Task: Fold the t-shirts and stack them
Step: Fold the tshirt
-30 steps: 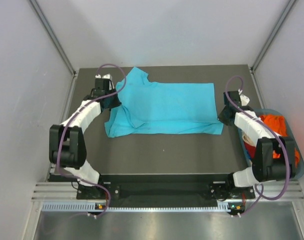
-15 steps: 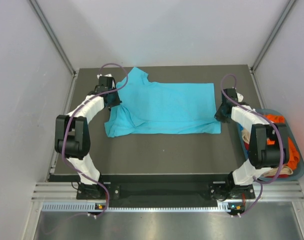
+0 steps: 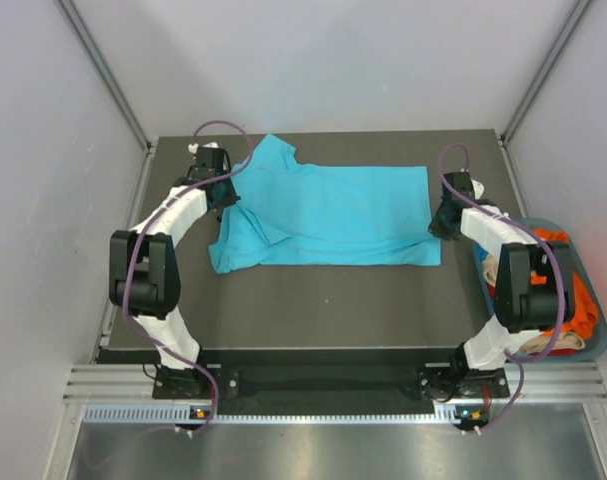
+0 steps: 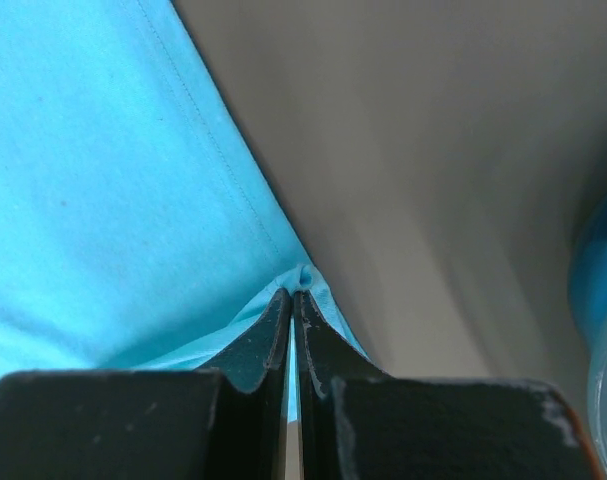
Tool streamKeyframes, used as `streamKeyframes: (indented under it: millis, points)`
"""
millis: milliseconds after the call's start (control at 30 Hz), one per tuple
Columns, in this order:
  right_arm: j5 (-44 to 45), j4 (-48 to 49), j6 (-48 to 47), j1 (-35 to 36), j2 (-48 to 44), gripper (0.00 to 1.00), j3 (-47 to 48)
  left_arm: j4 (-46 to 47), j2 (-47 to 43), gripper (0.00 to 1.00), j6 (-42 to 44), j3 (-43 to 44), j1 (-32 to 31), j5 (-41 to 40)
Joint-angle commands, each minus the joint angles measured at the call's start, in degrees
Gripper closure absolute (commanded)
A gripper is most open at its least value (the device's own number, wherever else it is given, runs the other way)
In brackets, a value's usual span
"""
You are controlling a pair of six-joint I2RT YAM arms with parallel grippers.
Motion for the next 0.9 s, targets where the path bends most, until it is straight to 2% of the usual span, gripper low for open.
streamKeyframes:
  millis: [0, 333, 567, 867]
  points:
    - [1.83, 1.22, -1.06, -0.85, -0.53, 1.00, 1.58, -0.43, -2.31, 1.00, -0.53, 2.72, 0.15, -2.33]
    - [2.62, 1.40, -1.06, -0.85, -1.84, 1.00, 2.72, -2.19, -0.64, 1.00, -1.15, 4.30, 0.15, -5.49]
    - [-0.80, 4.21, -1.85, -0.94, -0.53, 1.00, 3.16, -3.16, 1.30, 1.00, -1.15, 5.53, 0.15, -5.58]
    - [-0.89, 4.74, -2.73, -1.11, 1.58, 1.00, 6.06, -4.03, 2.96, 1.00, -1.24, 6.50, 0.06, -7.42]
